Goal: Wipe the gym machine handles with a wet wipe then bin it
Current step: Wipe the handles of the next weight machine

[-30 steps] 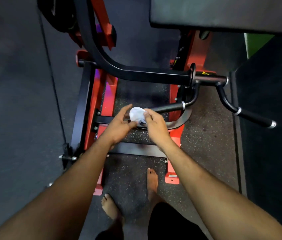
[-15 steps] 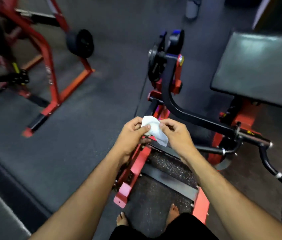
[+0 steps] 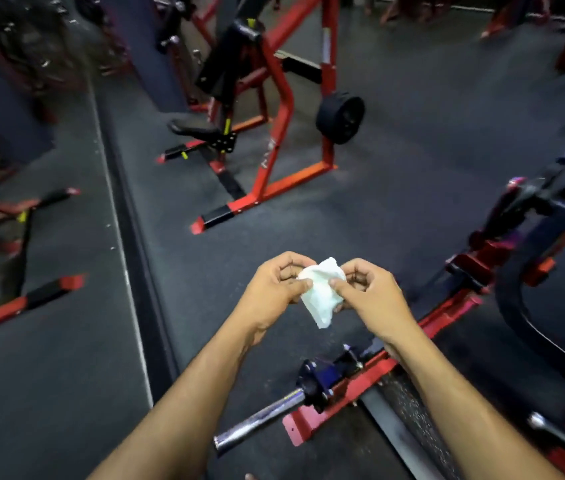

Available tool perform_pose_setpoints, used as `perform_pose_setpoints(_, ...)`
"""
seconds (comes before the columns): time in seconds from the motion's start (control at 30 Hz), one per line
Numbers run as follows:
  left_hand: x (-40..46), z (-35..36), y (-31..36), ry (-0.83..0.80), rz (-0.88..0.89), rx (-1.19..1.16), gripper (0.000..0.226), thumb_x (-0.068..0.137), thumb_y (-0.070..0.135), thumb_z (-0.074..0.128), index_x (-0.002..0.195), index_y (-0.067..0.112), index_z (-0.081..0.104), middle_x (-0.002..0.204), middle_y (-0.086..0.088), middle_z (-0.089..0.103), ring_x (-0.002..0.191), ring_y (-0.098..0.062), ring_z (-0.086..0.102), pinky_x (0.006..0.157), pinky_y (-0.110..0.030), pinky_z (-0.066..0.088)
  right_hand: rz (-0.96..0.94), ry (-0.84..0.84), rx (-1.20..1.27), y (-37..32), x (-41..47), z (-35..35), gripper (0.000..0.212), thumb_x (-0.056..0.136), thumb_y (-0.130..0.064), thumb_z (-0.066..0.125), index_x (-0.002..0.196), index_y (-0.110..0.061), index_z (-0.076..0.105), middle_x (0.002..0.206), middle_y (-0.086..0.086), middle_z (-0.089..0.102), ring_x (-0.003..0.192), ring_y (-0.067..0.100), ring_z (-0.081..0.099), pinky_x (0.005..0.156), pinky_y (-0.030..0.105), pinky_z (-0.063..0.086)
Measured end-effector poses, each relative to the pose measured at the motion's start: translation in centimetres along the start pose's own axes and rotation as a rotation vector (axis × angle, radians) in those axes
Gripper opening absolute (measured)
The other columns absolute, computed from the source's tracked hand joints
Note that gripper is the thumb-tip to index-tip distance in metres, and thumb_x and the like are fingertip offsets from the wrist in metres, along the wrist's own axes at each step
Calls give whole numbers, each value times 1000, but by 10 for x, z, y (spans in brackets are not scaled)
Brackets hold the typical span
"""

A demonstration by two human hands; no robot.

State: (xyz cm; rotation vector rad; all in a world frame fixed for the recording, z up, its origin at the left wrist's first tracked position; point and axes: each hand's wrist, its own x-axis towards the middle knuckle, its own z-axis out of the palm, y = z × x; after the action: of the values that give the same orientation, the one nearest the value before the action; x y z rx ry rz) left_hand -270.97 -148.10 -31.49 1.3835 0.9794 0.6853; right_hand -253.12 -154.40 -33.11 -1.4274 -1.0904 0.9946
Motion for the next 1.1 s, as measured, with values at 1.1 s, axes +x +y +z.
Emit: perform_pose_setpoints(1.1, 76, -409, 20, 546, 173, -185, 13, 93, 4, 71, 104, 10, 73, 107, -14, 73, 95, -24, 70, 75, -36, 57, 162, -292, 556, -97, 247, 406, 17, 95, 1, 60, 112, -1, 60, 94, 14, 74, 84, 26, 70, 68, 32, 59)
